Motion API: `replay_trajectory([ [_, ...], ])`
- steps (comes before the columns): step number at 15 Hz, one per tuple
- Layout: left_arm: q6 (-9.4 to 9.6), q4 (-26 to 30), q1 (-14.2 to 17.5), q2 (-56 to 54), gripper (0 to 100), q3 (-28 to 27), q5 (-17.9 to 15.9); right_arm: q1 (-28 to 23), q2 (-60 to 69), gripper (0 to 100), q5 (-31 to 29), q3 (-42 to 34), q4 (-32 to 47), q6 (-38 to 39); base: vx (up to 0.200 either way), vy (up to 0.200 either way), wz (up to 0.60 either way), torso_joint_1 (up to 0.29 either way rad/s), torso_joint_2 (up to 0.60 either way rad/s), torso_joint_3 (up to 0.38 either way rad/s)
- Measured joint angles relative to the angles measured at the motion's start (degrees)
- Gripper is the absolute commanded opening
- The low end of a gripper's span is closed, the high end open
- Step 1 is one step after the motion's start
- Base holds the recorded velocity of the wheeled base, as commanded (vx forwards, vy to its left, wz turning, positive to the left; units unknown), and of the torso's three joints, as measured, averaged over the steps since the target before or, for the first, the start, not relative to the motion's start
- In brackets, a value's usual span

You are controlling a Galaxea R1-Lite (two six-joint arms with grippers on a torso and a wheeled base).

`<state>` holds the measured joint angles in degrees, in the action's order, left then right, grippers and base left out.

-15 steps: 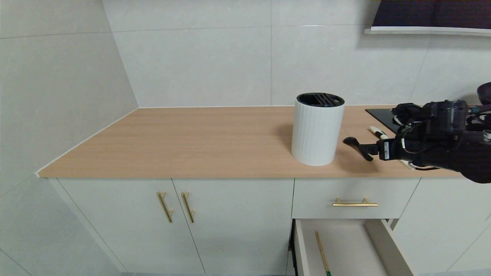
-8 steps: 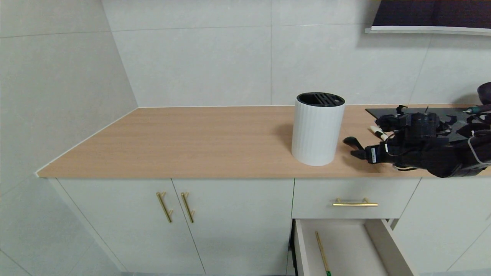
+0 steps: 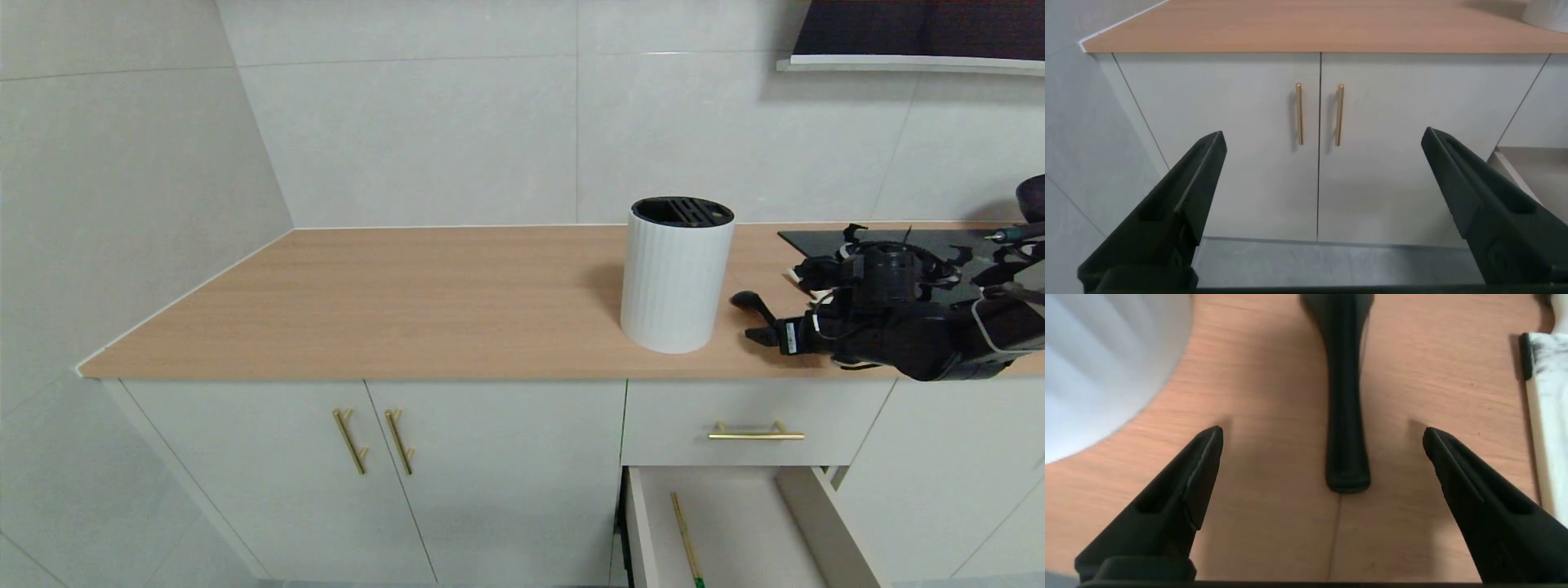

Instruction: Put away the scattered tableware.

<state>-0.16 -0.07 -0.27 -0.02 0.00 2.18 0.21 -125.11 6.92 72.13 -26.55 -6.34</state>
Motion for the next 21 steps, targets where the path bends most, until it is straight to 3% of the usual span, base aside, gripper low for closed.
replay_trajectory([
  [2,0.00,0.0,0.0,0.0,100,0.0,0.0,-0.2,-0.6,100,0.0,0.4,0.0,0.3,0.000,0.000,0.00,0.000,0.00,0.000],
  [3,0.00,0.0,0.0,0.0,100,0.0,0.0,-0.2,-0.9,0,0.1,0.6,0.0,0.8,0.000,0.000,0.00,0.000,0.00,0.000],
  [11,0.00,0.0,0.0,0.0,100,0.0,0.0,0.0,-2.8,0,0.0,2.0,-0.1,1.3,0.000,0.000,0.00,0.000,0.00,0.000],
  [14,0.00,0.0,0.0,0.0,100,0.0,0.0,0.4,-0.2,0,-0.3,0.8,1.2,5.3,0.000,0.000,0.00,0.000,0.00,0.000],
  [17,0.00,0.0,0.0,0.0,100,0.0,0.0,1.5,8.3,0,-0.3,-5.1,2.4,7.9,0.000,0.000,0.00,0.000,0.00,0.000],
  [21,0.00,0.0,0.0,0.0,100,0.0,0.0,2.9,23.3,0,-0.1,-15.6,12.0,8.8,0.000,0.000,0.00,0.000,0.00,0.000],
])
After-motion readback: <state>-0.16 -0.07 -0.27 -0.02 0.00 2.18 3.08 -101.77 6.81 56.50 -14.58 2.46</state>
